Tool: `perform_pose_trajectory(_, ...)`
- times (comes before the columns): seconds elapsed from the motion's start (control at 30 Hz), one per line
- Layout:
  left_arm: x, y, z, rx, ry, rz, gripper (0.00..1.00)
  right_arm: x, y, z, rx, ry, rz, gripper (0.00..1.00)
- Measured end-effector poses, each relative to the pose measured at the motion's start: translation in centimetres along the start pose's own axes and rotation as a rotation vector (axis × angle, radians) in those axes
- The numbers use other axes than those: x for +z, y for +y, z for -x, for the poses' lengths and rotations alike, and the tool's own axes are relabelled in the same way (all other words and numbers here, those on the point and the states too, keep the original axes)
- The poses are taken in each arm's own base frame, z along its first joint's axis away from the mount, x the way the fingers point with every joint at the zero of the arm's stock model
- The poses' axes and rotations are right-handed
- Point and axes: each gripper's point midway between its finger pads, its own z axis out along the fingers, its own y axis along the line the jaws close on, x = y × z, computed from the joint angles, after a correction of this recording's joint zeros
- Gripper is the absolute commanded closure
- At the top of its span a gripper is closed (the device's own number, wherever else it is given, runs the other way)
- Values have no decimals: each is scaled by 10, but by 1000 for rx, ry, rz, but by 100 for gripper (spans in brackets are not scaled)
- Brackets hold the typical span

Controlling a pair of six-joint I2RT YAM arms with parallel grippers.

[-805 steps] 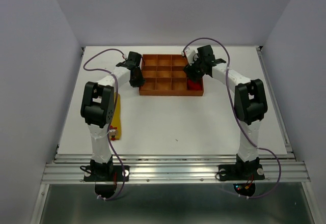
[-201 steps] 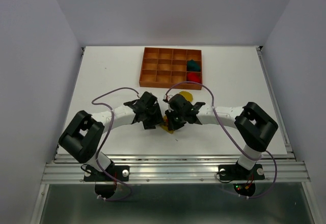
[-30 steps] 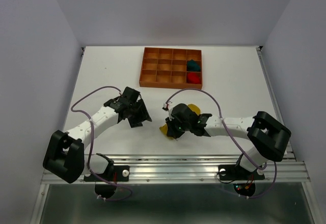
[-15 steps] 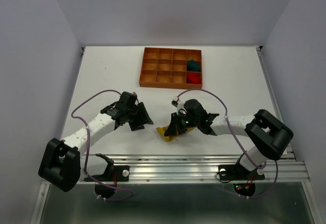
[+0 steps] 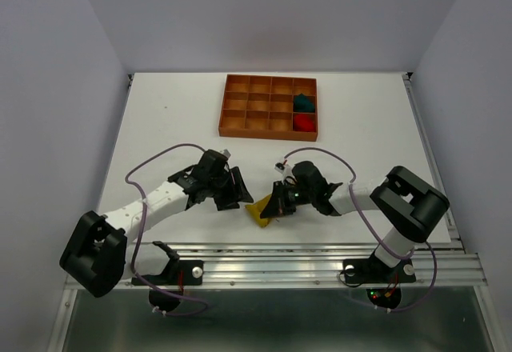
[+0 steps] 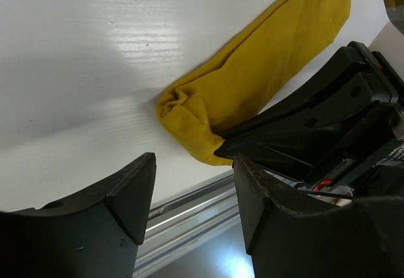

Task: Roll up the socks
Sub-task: Roll the sock at the center of the board.

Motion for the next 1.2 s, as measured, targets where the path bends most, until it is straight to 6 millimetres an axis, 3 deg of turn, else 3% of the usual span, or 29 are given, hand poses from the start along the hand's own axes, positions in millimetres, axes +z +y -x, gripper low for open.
perform_pose_trajectory(0.2,6,-5,-13,28,40,-6,37,3,-4,0,33,-4,13,99)
perform_pose_trajectory(0.6,27,5,-31,45,116,48,40,5,-16,0,102,-22,-2,99)
perform_pose_trajectory(0.93,40,16,-29,39,116,101,43,4,-25,2,125,-35,-19,99)
perform_pose_trajectory(1.2,49,8,-26,51,119,86,47,4,-28,1,96,-30,-33,98)
